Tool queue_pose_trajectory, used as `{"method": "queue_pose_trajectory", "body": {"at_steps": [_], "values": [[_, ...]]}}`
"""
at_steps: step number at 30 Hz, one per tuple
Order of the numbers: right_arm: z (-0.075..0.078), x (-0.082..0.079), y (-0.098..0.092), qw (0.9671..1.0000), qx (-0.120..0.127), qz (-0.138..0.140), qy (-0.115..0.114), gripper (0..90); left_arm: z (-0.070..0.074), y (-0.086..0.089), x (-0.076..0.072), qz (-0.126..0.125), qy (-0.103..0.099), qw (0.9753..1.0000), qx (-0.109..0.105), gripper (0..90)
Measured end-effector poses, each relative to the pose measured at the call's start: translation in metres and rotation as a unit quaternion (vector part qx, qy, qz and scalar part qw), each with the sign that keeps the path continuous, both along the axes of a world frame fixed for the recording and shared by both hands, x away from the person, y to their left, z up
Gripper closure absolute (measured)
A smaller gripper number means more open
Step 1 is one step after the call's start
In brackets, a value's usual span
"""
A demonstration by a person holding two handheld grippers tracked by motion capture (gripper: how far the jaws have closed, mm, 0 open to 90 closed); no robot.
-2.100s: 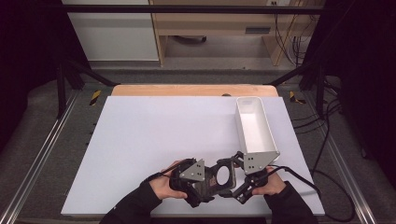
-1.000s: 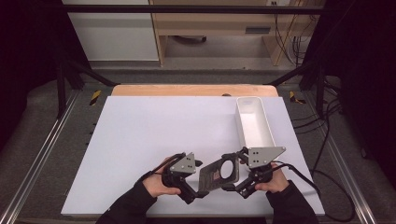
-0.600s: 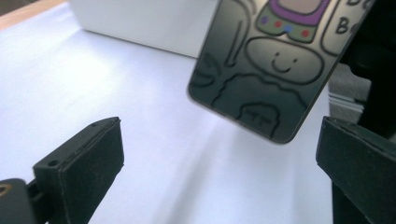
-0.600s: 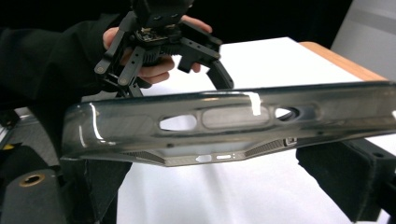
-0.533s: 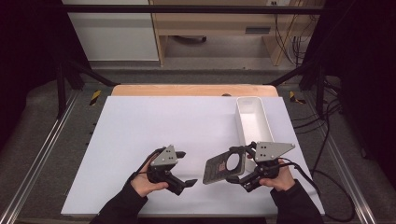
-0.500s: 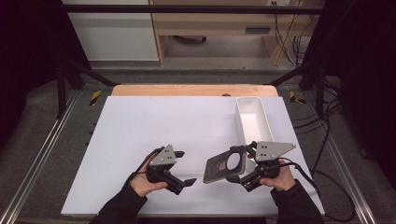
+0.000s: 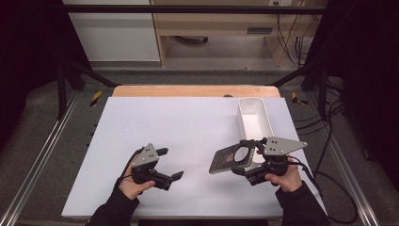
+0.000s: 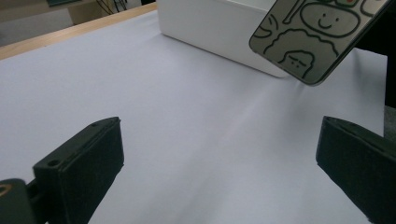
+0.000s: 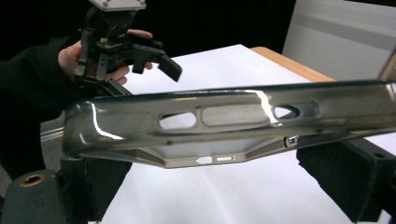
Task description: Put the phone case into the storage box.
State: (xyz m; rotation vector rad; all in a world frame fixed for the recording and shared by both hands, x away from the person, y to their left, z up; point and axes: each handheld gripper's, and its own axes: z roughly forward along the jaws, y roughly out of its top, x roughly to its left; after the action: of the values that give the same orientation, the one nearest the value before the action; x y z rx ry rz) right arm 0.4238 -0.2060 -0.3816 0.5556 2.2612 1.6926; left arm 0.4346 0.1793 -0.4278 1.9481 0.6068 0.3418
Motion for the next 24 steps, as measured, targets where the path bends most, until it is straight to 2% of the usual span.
{"method": "queue_pose_trajectory", "body": {"at_steps": [6, 10, 24], "values": [[0.003, 0.001, -0.003, 0.9998, 0.004, -0.020, 0.003, 11.7, -0.002, 0.015, -0.001, 0.025, -0.004, 0.9996, -0.013, 0.5], [0.005, 0.001, -0.005, 0.9994, 0.008, -0.035, 0.002, 11.7, -0.004, 0.023, -0.001, 0.039, -0.007, 0.9991, -0.014, 0.5], [0.018, 0.004, -0.011, 0.9954, 0.012, -0.095, 0.000, 11.7, -0.010, 0.050, -0.005, 0.077, -0.014, 0.9967, -0.022, 0.4]]}}
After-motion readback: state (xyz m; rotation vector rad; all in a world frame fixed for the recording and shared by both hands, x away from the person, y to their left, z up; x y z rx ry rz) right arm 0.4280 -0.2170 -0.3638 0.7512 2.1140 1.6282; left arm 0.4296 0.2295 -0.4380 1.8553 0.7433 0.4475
